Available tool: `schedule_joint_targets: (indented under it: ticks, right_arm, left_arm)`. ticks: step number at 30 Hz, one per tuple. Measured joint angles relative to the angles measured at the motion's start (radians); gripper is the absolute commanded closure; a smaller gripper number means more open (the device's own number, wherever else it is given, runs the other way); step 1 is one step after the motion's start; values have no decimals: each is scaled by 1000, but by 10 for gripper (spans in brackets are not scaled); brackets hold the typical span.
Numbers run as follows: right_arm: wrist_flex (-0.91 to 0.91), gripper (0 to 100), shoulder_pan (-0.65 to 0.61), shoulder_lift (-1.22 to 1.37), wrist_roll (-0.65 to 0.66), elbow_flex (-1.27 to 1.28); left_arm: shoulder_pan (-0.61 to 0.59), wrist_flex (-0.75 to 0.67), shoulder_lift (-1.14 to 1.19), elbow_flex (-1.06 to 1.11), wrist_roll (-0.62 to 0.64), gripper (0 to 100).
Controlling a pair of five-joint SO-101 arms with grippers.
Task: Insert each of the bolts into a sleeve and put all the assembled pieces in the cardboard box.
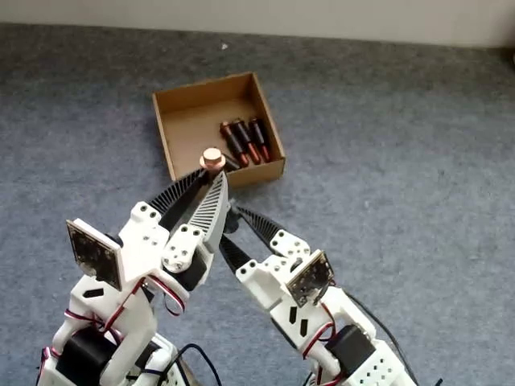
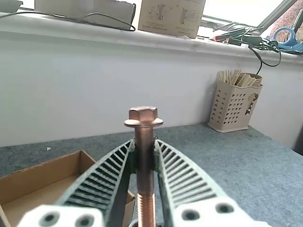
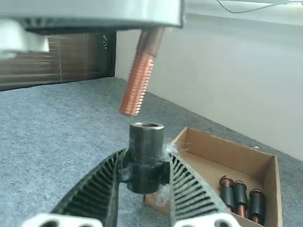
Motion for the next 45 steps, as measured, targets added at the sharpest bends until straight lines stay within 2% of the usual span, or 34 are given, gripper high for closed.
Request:
schedule_joint_targets:
  ticks: [7, 36, 45]
  right_arm:
    - [0, 995, -29, 0, 0, 0]
    - [3, 995, -5, 3, -6, -38]
    - [3, 995, 57, 3, -6, -64]
  left_arm:
    - [0, -2, 0, 2, 0, 995]
    - [-2, -23, -15, 110, 2, 995]
    - [6, -23, -15, 112, -32, 995]
